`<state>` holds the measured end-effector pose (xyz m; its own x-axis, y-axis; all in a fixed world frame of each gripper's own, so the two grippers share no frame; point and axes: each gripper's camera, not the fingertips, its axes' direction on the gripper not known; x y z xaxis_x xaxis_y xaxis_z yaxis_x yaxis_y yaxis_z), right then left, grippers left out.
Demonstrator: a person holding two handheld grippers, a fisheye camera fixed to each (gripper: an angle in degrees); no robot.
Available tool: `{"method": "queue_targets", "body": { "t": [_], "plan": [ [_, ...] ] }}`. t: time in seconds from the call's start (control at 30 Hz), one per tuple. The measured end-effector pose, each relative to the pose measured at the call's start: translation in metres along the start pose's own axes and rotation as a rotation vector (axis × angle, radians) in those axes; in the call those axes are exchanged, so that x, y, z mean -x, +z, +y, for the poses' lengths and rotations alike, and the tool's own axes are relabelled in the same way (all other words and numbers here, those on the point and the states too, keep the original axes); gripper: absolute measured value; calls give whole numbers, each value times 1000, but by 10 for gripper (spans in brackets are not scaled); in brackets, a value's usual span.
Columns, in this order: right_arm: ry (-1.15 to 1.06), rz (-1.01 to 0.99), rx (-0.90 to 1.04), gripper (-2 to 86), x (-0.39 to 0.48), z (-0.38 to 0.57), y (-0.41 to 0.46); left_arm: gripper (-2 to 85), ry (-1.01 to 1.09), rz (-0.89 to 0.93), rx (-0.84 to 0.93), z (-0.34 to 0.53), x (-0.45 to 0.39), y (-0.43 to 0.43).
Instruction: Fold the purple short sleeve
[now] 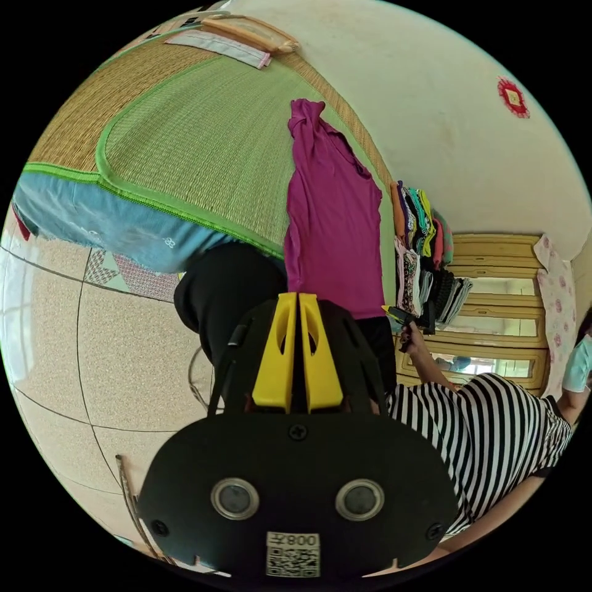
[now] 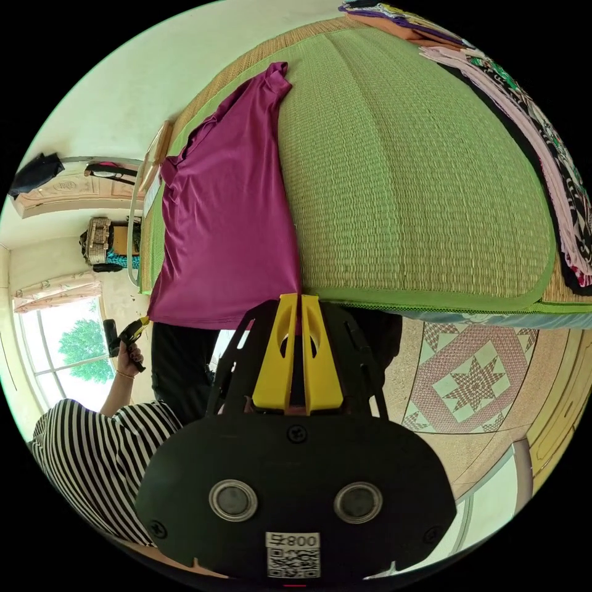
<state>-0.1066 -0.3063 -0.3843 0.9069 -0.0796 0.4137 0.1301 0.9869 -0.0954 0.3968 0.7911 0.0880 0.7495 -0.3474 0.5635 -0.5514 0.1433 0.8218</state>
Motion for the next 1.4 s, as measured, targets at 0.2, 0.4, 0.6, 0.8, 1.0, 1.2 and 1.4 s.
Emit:
{"method": "queue_targets", "body": {
  "t": [0.2,0.4,0.6,0.8,1.0,1.2,1.4],
  "plan": [
    [87,-35,-53,2,-13,27,-11,31,-33,62,-169,-20,0,-11],
    [48,-4,-152,9,15,8,-45,48,90,64,-162,-119,-32,9],
    [-117,92,-193,44,95,-96,-58,55,271,-4,-78,-256,-94,59],
    [-234,263,-197,51,164,-208,-42,57,341,-50,-8,-374,-137,113],
    [-261,359,-142,45,190,-248,11,57,376,-54,44,-452,-162,168],
    [-260,358,-183,13,194,-211,19,55,410,-74,117,-503,-186,222],
    [-176,274,-267,8,182,-165,0,57,412,-5,67,-540,-197,229]
  ]
}}
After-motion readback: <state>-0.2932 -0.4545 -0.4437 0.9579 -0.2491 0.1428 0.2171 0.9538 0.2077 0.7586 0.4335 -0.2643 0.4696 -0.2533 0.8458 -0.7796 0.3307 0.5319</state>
